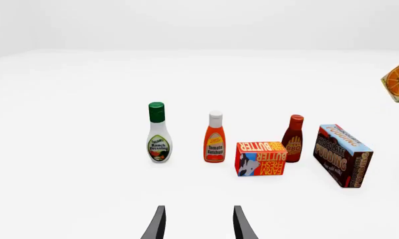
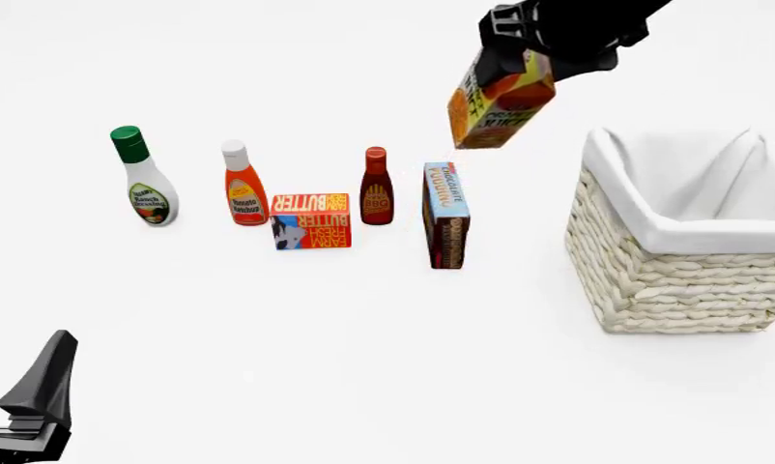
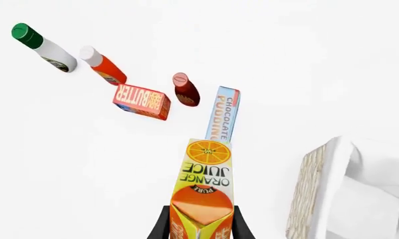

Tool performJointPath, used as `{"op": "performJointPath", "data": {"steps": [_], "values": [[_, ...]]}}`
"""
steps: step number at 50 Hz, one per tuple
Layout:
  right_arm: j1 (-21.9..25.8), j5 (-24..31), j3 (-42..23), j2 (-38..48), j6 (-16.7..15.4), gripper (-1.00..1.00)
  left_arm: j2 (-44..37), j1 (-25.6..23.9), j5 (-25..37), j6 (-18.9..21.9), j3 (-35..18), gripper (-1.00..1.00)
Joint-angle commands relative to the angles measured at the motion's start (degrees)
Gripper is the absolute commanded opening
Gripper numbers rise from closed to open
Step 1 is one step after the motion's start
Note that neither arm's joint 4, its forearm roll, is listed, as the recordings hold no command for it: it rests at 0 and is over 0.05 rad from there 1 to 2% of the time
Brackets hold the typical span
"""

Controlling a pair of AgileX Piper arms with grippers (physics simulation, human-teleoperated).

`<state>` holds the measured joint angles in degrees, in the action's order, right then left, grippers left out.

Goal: Pick the orange juice and place it in the basket.

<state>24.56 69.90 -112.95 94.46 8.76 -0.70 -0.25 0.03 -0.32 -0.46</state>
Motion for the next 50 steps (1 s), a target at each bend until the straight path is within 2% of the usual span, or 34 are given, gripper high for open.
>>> {"op": "performJointPath", "data": {"steps": [1,17,50], "values": [[-2.1,0.0,-2.1,-0.9,-1.0,-1.00,0.0,0.1,-0.1,0.0,0.1,1.00],[-8.5,0.0,-0.8,-2.9,-4.2,-1.00,0.0,0.1,-0.1,0.0,0.1,1.00],[-17.3,0.0,1.0,-6.5,-6.4,-1.00,0.0,0.1,-0.1,0.0,0.1,1.00]]}}
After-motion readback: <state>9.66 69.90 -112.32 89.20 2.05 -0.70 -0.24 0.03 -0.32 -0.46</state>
